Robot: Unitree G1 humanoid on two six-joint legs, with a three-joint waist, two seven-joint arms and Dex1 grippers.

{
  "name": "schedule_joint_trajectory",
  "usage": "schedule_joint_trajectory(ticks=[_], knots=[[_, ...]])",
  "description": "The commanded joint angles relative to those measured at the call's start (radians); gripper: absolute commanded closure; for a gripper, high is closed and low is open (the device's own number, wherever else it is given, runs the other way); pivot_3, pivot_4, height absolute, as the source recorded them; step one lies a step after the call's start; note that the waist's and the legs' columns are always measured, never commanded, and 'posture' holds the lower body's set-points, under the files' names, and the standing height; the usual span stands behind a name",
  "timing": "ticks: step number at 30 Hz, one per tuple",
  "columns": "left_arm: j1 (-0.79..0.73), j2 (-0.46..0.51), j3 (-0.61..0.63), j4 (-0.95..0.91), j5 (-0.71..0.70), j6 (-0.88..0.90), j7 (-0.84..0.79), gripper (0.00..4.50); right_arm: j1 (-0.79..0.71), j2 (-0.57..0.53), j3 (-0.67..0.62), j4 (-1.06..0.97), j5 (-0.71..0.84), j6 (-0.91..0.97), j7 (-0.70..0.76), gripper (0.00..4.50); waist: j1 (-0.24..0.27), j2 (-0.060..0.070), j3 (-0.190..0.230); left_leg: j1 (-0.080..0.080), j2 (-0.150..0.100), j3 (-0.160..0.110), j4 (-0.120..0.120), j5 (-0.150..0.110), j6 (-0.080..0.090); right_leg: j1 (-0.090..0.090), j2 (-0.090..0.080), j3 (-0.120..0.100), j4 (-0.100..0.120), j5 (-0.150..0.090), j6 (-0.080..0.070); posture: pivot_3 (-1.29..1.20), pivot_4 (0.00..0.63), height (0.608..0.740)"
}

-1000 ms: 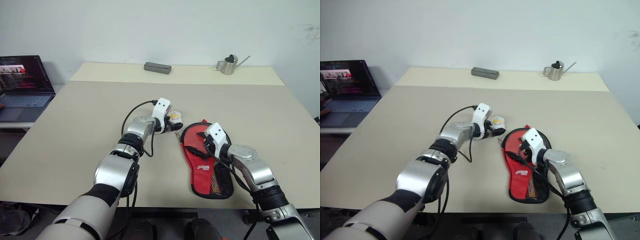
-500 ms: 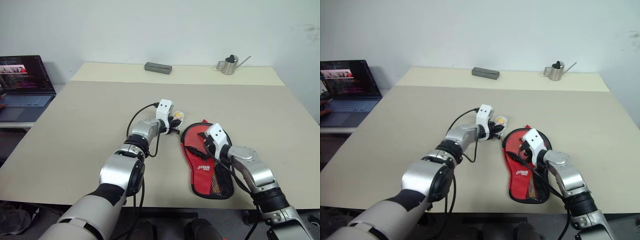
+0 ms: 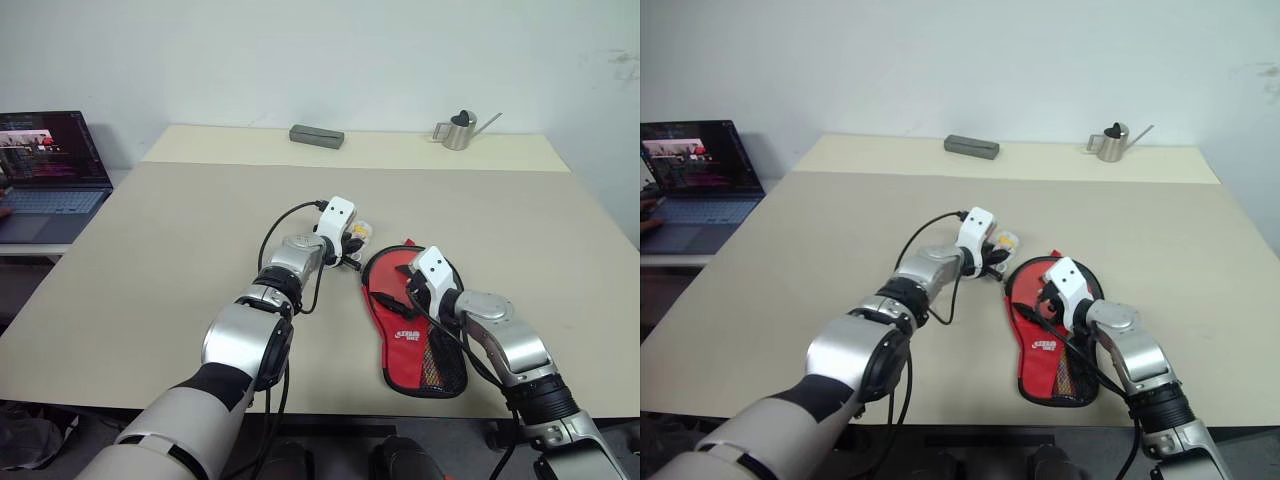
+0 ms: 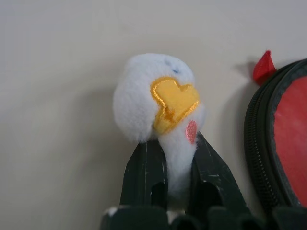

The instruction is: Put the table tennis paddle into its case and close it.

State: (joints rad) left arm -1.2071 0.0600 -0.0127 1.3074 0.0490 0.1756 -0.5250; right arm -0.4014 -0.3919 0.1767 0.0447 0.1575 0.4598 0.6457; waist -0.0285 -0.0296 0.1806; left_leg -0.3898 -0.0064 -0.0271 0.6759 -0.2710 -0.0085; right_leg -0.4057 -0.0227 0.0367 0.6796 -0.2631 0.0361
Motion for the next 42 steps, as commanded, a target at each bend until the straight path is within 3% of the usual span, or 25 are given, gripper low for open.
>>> schedule_joint_trajectory(ticks=[1,16,42], knots=[[-0.058,-0.006,-0.007,-0.003,0.026,-0.052,0.022,4.37,0.05,-0.027,0.032,0.045,-0.043,0.07,-0.007,0.0,0.0,0.0,0.0,0.0,0.0,0.0,0.0,0.0,0.0,0.0,0.0,0.0,0.0,0.0,0.0,0.0,0.15,0.74],[-0.116,-0.041,-0.012,0.034,0.089,-0.119,0.117,4.37,0.113,-0.085,0.019,-0.061,-0.022,0.155,0.011,0.0,0.003,0.0,0.0,0.0,-0.001,0.0,0.0,0.0,0.0,0.0,0.0,0.0,-0.001,-0.001,0.002,0.0,0.15,0.74],[-0.15,-0.106,-0.075,0.061,0.237,-0.2,0.175,4.37,0.241,-0.086,0.017,-0.283,0.014,0.293,-0.055,0.0,0.002,0.0,0.0,-0.001,0.0,0.0,-0.001,0.0,0.0,0.0,0.0,0.0,-0.003,-0.001,0.003,0.0,0.15,0.74]])
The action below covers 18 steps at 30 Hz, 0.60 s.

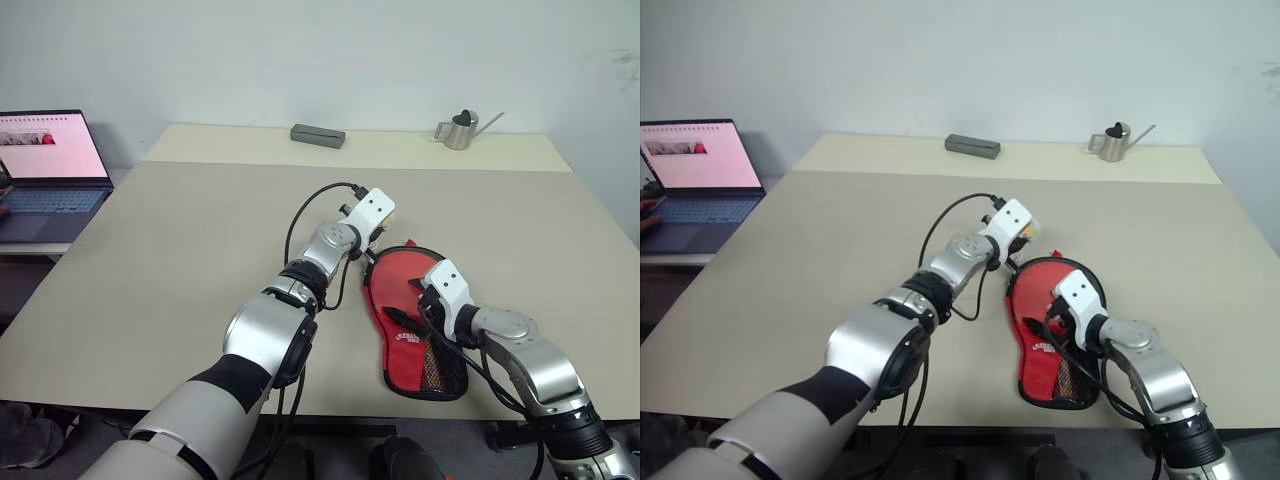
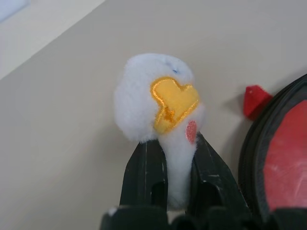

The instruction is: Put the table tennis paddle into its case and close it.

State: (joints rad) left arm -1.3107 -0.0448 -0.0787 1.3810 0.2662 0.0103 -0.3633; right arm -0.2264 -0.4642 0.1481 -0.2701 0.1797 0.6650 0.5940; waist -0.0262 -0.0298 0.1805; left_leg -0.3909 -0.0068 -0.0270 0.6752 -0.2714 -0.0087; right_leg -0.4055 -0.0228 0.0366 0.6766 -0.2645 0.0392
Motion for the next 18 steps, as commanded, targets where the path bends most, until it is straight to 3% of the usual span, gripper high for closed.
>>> schedule_joint_trajectory(ticks=[1,18], knots=[[-0.049,-0.001,-0.011,-0.012,0.025,-0.036,0.017,4.37,0.071,-0.012,0.046,0.022,-0.007,0.094,-0.007,0.0,0.0,0.0,0.0,0.0,0.0,0.0,0.0,0.0,0.0,0.0,0.0,0.0,0.0,0.0,0.0,0.0,0.15,0.74],[-0.065,-0.026,-0.079,-0.001,0.132,-0.075,0.075,4.37,0.155,0.024,0.047,-0.115,0.015,0.182,-0.076,0.0,-0.001,0.0,0.0,0.0,0.0,0.0,0.0,0.0,0.0,0.0,0.0,0.0,0.0,-0.002,0.003,0.0,0.15,0.74]])
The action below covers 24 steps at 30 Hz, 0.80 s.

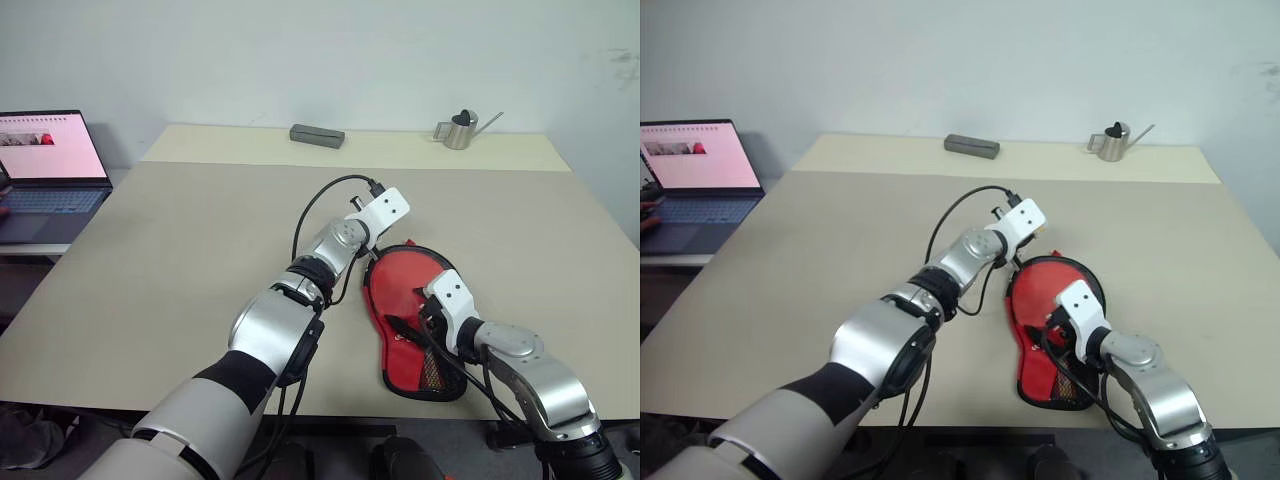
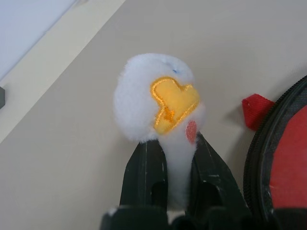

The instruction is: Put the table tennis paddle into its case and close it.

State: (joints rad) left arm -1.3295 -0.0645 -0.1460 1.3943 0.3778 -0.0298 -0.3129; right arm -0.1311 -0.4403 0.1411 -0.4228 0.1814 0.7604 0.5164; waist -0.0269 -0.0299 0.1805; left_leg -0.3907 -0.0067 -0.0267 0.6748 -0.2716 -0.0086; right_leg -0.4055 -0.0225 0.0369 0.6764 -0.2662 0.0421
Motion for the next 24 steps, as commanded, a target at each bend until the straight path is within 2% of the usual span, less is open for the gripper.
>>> schedule_joint_trajectory(ticks=[1,24], knots=[[-0.047,-0.008,-0.015,-0.014,0.025,-0.037,0.03,4.37,0.065,0.003,0.054,0.031,0.014,0.091,-0.002,0.0,0.0,0.0,0.0,0.0,0.0,0.0,0.0,0.0,0.0,0.0,0.0,0.0,0.0,0.0,0.0,0.0,0.15,0.74],[-0.1,-0.044,-0.106,-0.003,0.162,-0.107,0.118,4.37,0.196,0.016,0.048,-0.119,0.033,0.154,-0.074,0.0,0.001,0.0,0.0,-0.001,0.0,0.0,0.0,0.0,0.0,0.0,0.0,0.0,-0.001,-0.001,0.001,0.0,0.15,0.74]])
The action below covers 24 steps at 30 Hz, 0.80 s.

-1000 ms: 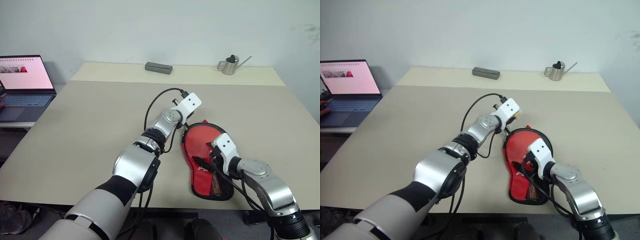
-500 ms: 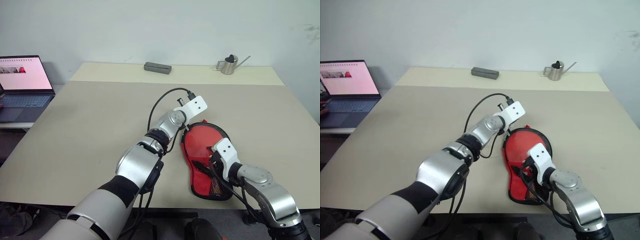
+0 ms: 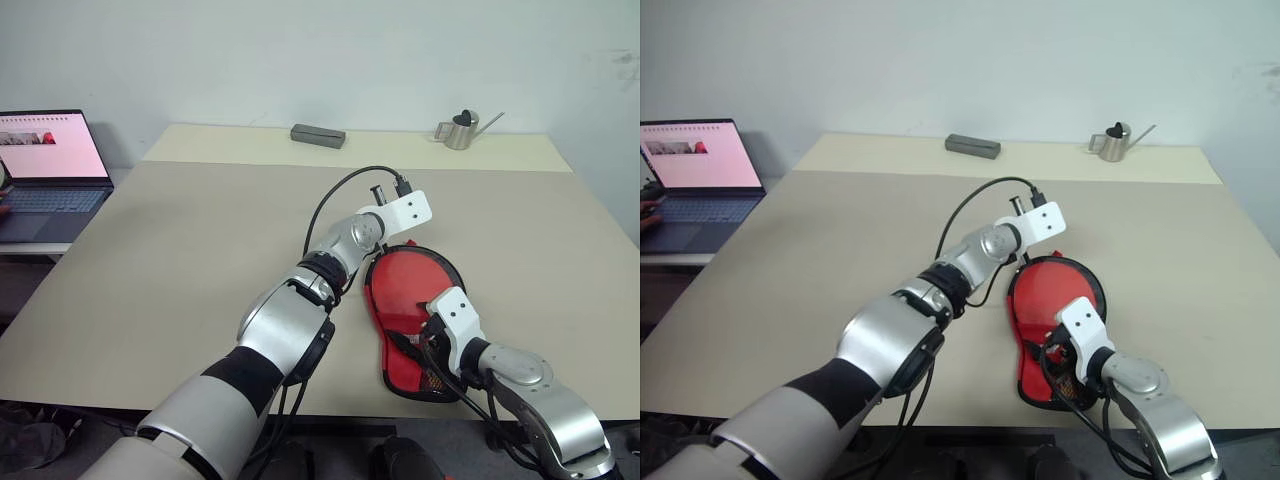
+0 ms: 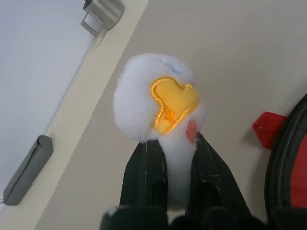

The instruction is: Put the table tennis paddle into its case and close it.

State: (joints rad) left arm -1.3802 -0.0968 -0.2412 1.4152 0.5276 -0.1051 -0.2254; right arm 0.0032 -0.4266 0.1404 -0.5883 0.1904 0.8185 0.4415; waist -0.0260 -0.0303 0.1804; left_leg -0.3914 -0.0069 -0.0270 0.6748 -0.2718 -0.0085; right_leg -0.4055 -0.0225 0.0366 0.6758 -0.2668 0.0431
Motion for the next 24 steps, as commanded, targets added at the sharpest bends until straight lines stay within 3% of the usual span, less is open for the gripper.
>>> schedule_joint_trajectory(ticks=[1,19,24], knots=[[-0.05,-0.015,-0.012,-0.024,0.014,-0.031,0.034,4.37,0.065,0.004,0.049,0.041,0.025,0.099,-0.002,0.0,0.0,0.0,0.0,0.0,0.0,0.0,0.0,0.0,0.0,0.0,0.0,0.0,0.0,0.0,0.0,0.0,0.15,0.74],[-0.05,-0.05,-0.01,-0.021,0.013,-0.006,-0.004,4.37,0.08,0.018,0.049,0.005,0.03,0.128,-0.03,0.0,0.001,0.0,0.0,-0.001,0.0,0.0,0.0,0.0,0.0,0.0,0.0,0.0,0.0,0.0,0.0,0.0,0.15,0.74],[-0.042,-0.048,0.007,-0.023,-0.012,-0.009,-0.061,2.61,0.052,0.017,0.051,0.031,0.036,0.121,-0.024,0.0,0.0,0.0,0.0,0.0,0.0,0.0,0.0,0.0,0.001,0.0,0.0,0.0,0.0,0.0,0.0,0.0,0.15,0.74]])
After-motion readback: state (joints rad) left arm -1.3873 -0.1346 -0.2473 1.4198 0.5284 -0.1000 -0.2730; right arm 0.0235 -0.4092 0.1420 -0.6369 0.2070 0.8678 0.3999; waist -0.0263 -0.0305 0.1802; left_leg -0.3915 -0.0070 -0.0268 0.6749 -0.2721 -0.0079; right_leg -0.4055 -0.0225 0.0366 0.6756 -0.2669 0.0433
